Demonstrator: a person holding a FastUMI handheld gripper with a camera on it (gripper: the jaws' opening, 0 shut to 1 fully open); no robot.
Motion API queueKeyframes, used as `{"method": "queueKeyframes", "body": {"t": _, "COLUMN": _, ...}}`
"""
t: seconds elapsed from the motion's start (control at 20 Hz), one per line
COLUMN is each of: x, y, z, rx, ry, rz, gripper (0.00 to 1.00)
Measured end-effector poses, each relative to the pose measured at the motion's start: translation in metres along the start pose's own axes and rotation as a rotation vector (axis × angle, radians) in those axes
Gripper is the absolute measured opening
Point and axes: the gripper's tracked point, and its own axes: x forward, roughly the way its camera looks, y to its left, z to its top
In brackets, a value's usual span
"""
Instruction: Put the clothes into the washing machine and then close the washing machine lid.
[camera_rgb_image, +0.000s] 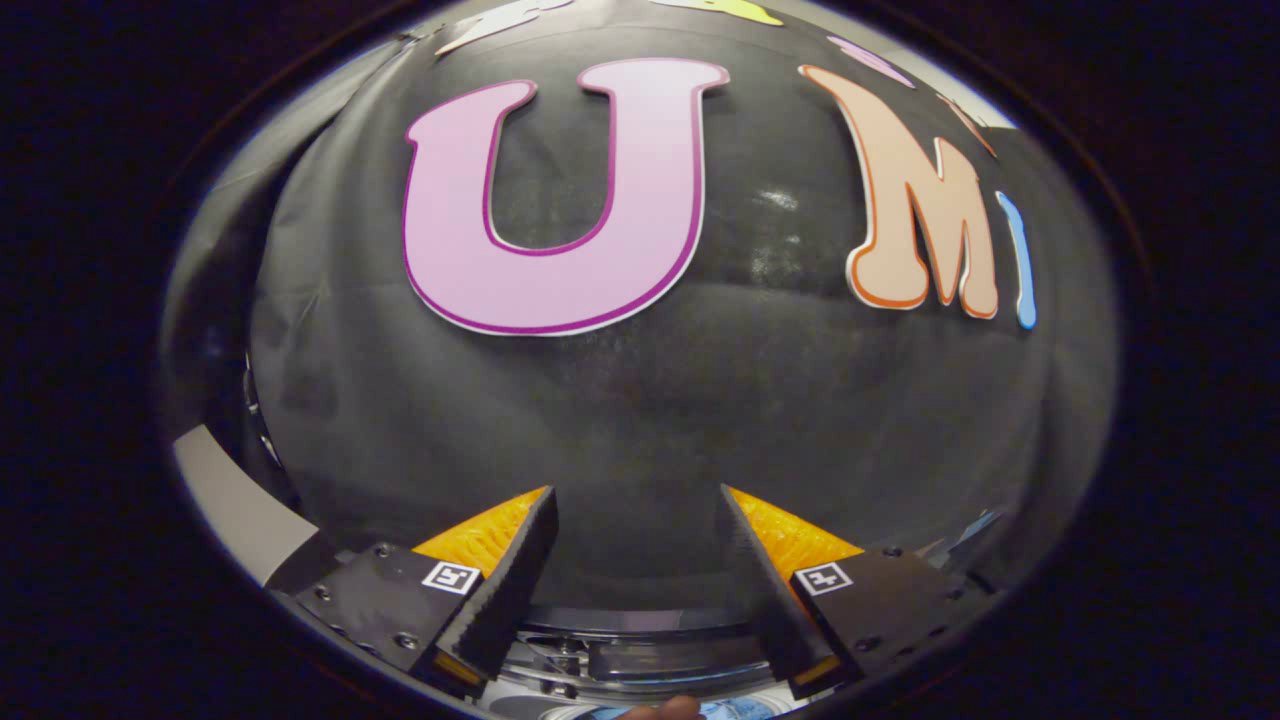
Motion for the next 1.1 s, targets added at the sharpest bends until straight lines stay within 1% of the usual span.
{"method": "queueKeyframes", "body": {"t": 0.1, "x": -0.006, "y": -0.002, "z": -0.002, "rx": -0.007, "ry": 0.003, "rz": -0.009, "gripper": 0.98}}
{"method": "queueKeyframes", "body": {"t": 0.4, "x": -0.034, "y": 0.001, "z": -0.003, "rx": 0.0, "ry": -0.048, "rz": -0.014, "gripper": 0.98}}
{"method": "queueKeyframes", "body": {"t": 0.6, "x": -0.043, "y": 0.002, "z": -0.004, "rx": -0.005, "ry": -0.033, "rz": -0.008, "gripper": 0.98}}
{"method": "queueKeyframes", "body": {"t": 1.1, "x": -0.067, "y": -0.001, "z": -0.013, "rx": -0.004, "ry": -0.029, "rz": -0.029, "gripper": 0.98}}
